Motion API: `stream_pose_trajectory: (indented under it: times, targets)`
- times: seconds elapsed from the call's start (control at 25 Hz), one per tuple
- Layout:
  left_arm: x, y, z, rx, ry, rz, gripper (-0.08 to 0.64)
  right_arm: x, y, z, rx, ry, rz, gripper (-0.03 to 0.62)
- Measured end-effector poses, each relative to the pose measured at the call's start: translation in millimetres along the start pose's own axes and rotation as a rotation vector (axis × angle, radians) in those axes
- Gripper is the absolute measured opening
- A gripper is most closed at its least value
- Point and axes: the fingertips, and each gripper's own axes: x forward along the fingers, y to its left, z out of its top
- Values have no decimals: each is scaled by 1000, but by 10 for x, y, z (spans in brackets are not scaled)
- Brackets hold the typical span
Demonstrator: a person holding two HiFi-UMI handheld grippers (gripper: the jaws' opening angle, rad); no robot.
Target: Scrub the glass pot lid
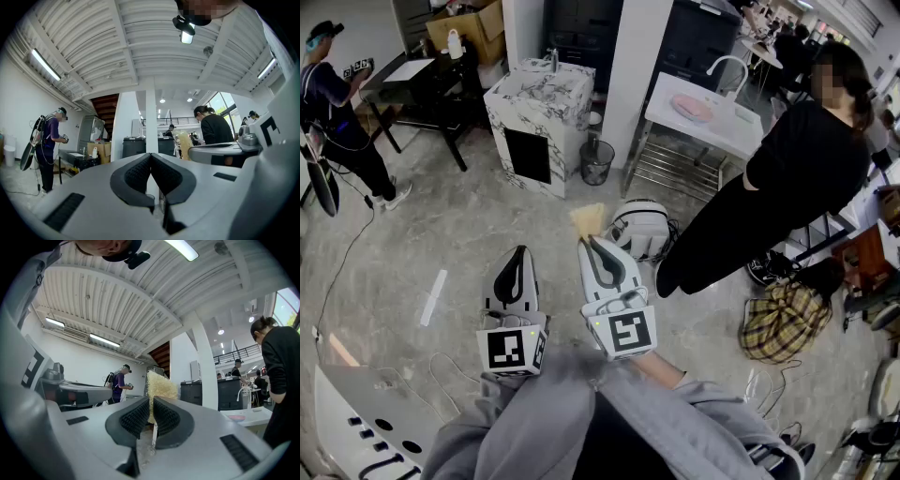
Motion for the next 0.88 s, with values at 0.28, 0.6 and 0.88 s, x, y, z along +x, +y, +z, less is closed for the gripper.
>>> stream_pose_trajectory:
  times: [0.28, 0.6, 0.88]
  targets:
    - [59, -67, -74, 17, 31, -17, 9, 1, -95, -179, 43, 81, -4, 41]
    - [391, 112, -228, -1, 59, -36, 9, 351, -171, -364, 64, 111, 4, 41]
    - [1055, 573, -440, -15, 55, -65, 9, 1110, -326, -650, 63, 129, -13, 41]
